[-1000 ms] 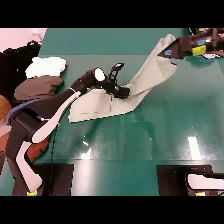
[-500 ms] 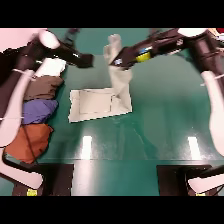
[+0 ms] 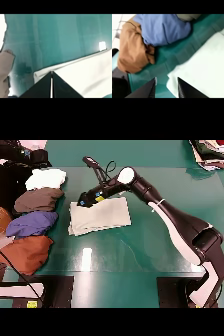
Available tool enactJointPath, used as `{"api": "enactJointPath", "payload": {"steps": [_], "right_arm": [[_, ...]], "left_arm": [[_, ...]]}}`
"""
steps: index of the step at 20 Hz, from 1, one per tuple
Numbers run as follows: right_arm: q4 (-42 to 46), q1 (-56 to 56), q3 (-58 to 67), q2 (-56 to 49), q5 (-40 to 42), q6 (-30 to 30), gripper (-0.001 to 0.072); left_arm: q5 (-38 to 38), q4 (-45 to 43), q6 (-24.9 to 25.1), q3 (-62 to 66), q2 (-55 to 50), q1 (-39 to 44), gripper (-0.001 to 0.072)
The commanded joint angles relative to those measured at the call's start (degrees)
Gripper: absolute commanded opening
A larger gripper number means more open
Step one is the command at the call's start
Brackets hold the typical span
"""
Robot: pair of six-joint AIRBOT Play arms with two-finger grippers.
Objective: Fold the shirts.
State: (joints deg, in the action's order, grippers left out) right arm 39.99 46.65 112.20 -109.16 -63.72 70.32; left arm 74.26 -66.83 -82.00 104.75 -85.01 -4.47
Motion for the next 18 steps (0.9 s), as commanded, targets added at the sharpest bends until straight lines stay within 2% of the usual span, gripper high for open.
{"api": "enactJointPath", "payload": {"steps": [1, 3, 6, 7, 8, 9, 13, 18], "right_arm": [[8.7, -5.2, -2.3, 2.1, -9.4, 3.0, 0.0308], [11.3, -10.9, -9.7, 6.7, -10.7, 3.5, 0.0308], [11.1, -20.9, -23.3, 13.5, -8.3, 3.8, 0.0322], [11.0, -23.7, -27.1, 15.0, -7.8, 3.8, 0.043], [10.9, -26.3, -30.4, 15.9, -7.5, 3.8, 0.0592], [10.2, -28.7, -33.2, 16.0, -7.4, 3.8, 0.063], [2.9, -32.2, -39.7, 13.6, -3.8, 3.7, 0.0625], [-4.3, -26.7, -34.0, 4.2, -3.8, 2.5, 0.0618]], "left_arm": [[1.8, 0.3, 0.4, 0.1, 0.6, -0.9, 0.0027], [2.1, 0.4, 0.4, 0.1, 0.5, -0.9, 0.0027], [1.8, 0.4, 0.4, 0.0, 0.5, -0.9, 0.0027], [1.6, 0.5, 0.4, 0.0, 0.5, -0.9, 0.0027], [1.4, 0.8, 0.4, 0.0, 0.5, -0.9, 0.0027], [1.1, 1.1, 0.4, 0.0, 0.5, -0.9, 0.0027], [-0.1, 1.3, 0.6, 0.0, 0.5, -0.9, 0.0027], [-0.3, 1.3, 0.6, 0.0, 0.3, -0.9, 0.0027]]}}
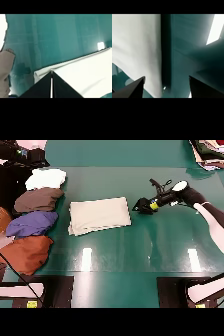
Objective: Fold the shirts.
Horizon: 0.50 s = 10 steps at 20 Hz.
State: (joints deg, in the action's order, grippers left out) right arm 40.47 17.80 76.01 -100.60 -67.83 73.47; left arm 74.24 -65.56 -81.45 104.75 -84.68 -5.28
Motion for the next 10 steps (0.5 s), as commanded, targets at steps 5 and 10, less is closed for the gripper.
{"api": "enactJointPath", "payload": {"steps": [5, 10], "right_arm": [[-9.5, 9.9, 13.7, -13.7, 1.0, -0.6, 0.0541], [-6.0, 13.5, 19.1, -14.9, 1.9, -0.7, 0.0061]], "left_arm": [[0.3, 0.1, 0.0, 0.0, -0.1, 0.0, 0.0028], [2.5, 0.7, -0.5, 0.0, -0.1, 0.0, 0.0027]]}}
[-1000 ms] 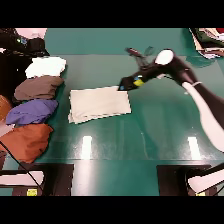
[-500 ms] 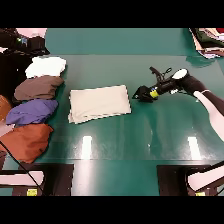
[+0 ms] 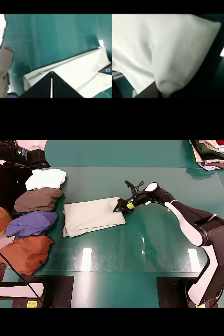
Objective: Fold the shirts.
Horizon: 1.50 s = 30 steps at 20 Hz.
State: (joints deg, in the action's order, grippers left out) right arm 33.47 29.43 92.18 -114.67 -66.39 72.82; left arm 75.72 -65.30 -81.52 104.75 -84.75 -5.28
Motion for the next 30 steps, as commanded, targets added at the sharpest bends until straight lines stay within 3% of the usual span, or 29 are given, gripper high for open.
{"api": "enactJointPath", "payload": {"steps": [1, 8, 18, 23, 27, 28, 30], "right_arm": [[3.3, 1.6, 3.1, 0.3, 0.2, 0.0, 0.0024], [16.5, -12.4, 2.3, 13.6, -4.3, 3.5, 0.0022], [19.1, -58.6, -28.1, 43.5, 6.8, 3.8, 0.0016], [19.1, -80.4, -39.4, 51.2, 9.3, 3.8, 0.0016], [19.2, -86.1, -44.5, 51.8, 7.9, 3.8, 0.0016], [19.2, -86.1, -44.9, 51.8, 7.3, 3.8, 0.0037], [19.2, -86.1, -44.6, 51.8, 6.5, 2.8, 0.0457]], "left_arm": [[1.0, 1.5, -1.1, 0.0, 0.0, 0.0, 0.0026], [0.6, 3.1, -1.0, 0.0, 0.1, 9.7, 0.0027], [-3.7, 3.2, -1.6, 0.0, 0.0, 20.4, 0.0027], [-5.8, 3.2, -2.7, 0.0, 0.0, 20.4, 0.0027], [-5.8, 3.1, -2.7, 0.0, 0.0, 20.4, 0.0027], [-5.8, 3.1, -2.6, 0.0, 0.0, 20.4, 0.0027], [-5.8, 3.1, -2.5, 0.0, 0.0, 20.4, 0.0027]]}}
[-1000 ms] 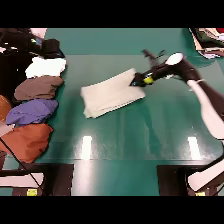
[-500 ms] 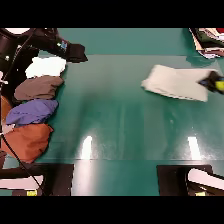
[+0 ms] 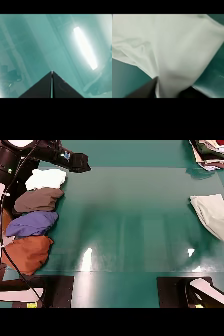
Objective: Fold the shirts.
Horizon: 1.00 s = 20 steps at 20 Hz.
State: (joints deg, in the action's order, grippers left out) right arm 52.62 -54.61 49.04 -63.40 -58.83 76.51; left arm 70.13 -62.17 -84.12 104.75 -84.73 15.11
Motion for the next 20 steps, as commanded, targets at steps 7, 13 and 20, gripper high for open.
{"api": "enactJointPath", "payload": {"steps": [7, 13, 20], "right_arm": [[-3.2, -2.5, 13.4, 1.4, -11.6, -1.7, 0.0571], [-4.5, 21.9, 18.6, 4.8, -11.7, -1.6, 0.0571], [-4.4, 45.1, 18.6, 5.3, -11.6, -3.0, 0.0016]], "left_arm": [[0.2, 0.0, 0.1, 0.0, 0.0, 0.0, 0.0028], [-1.2, 0.1, 0.1, 0.0, 0.0, 0.0, 0.0028], [-1.8, 0.1, 0.1, 0.0, 0.0, 0.0, 0.0028]]}}
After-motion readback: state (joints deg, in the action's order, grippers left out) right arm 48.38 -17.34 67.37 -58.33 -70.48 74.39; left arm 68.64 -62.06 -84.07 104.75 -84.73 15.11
